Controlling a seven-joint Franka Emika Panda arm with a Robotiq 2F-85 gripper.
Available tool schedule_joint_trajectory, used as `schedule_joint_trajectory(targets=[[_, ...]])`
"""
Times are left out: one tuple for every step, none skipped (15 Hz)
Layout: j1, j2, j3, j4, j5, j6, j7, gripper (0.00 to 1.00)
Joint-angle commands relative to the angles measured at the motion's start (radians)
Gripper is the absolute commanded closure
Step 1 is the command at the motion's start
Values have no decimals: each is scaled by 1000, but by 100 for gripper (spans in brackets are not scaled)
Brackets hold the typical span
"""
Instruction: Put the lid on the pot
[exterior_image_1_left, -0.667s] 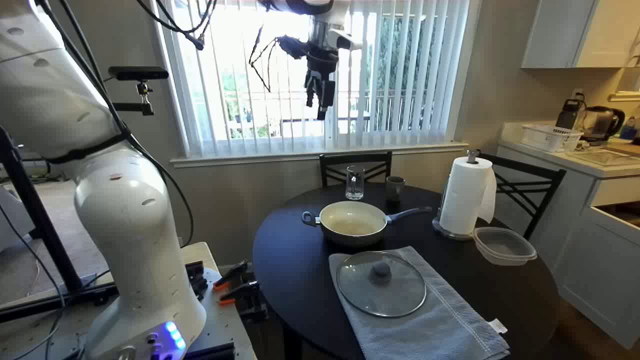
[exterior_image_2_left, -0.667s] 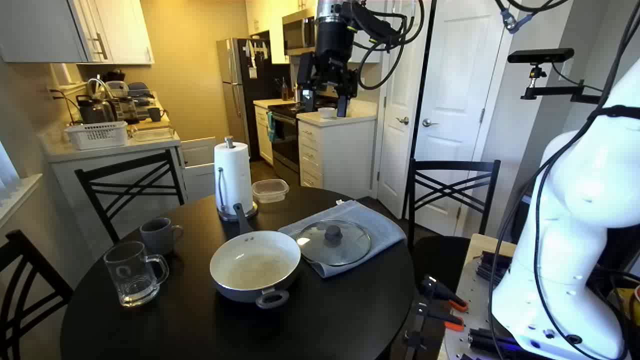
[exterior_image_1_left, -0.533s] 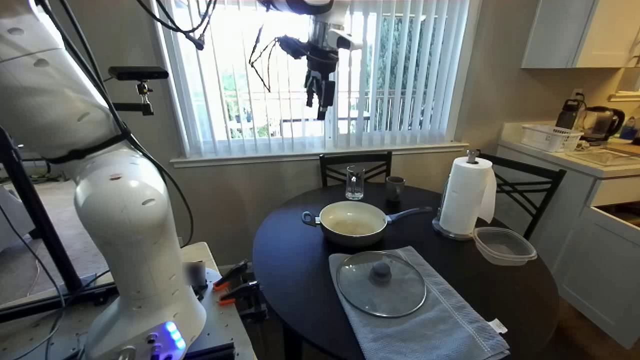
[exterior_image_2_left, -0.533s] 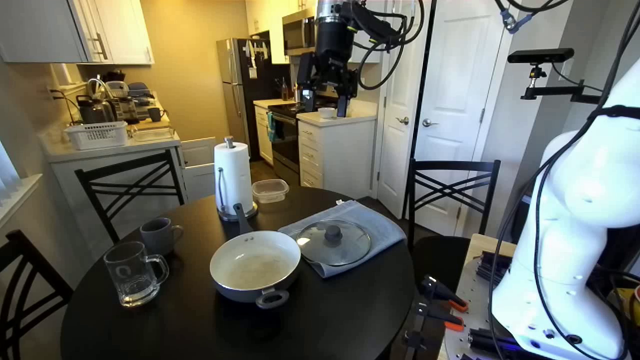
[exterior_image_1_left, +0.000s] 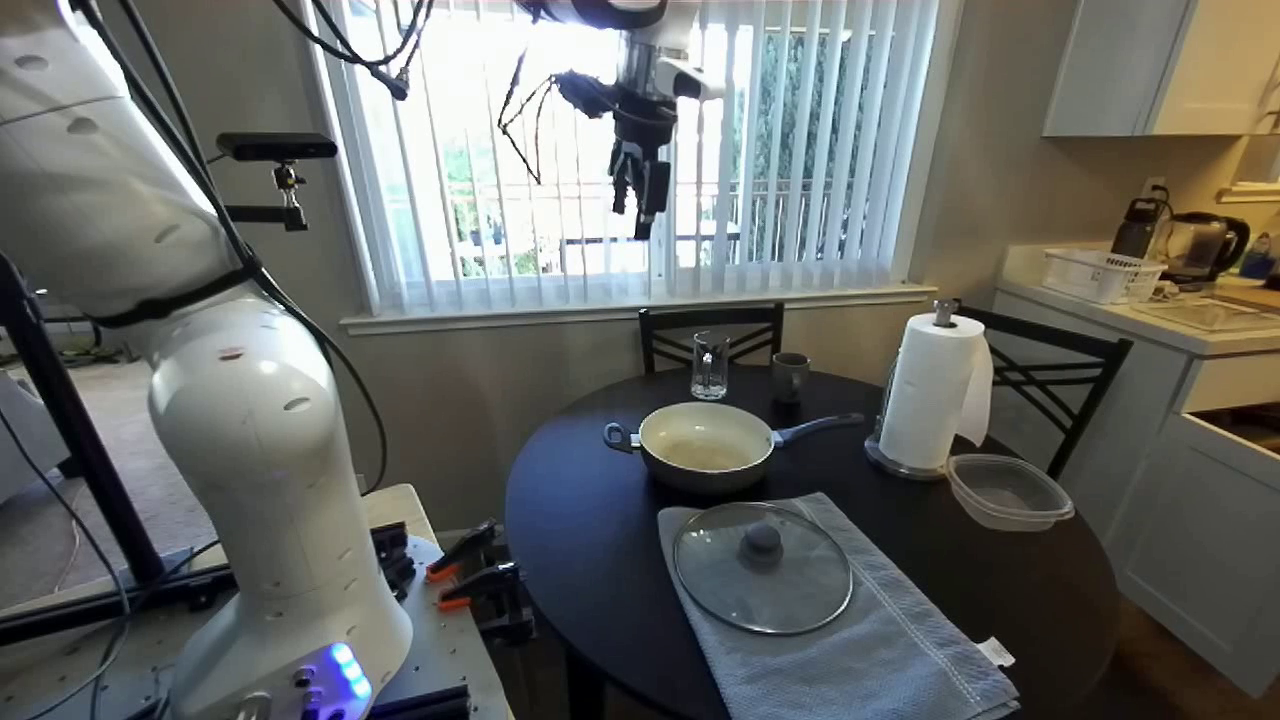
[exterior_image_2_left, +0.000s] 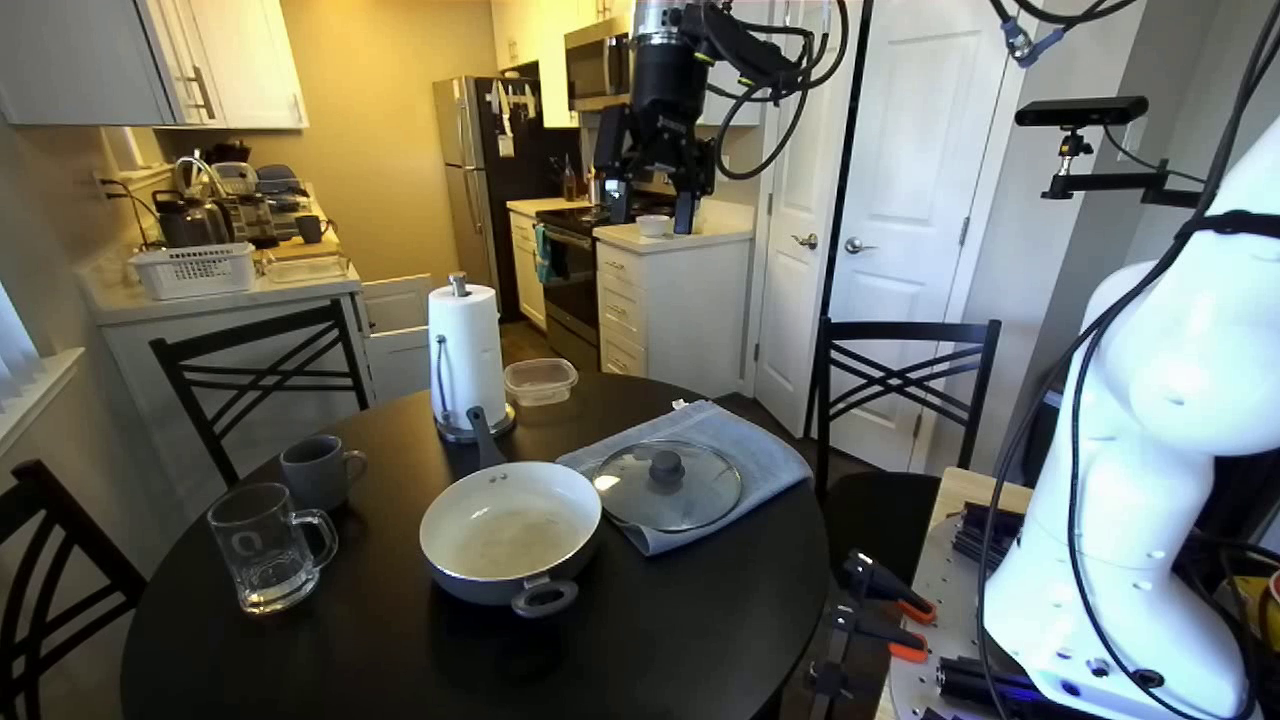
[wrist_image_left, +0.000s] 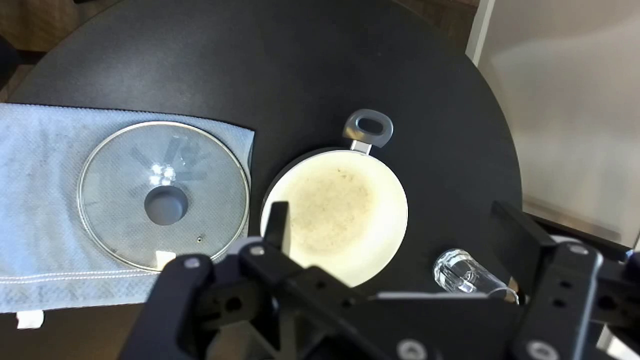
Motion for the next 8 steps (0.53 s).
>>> schedule_joint_trajectory(targets=[[-11,0,9,2,3,-3,-3,0],[-6,14,27,14,-18,23,10,0],[-13,33,33,20,-35,56,27,0],[-30,59,24,16,-36,120,40,0],[-45,71,15,4,-43,184,58,0],[-65,90,2,-14,-62,266,69,0],[-86,121,-9,-24,-98,333,78,0],[-109,158,-25,-32,-122,391,95,0]])
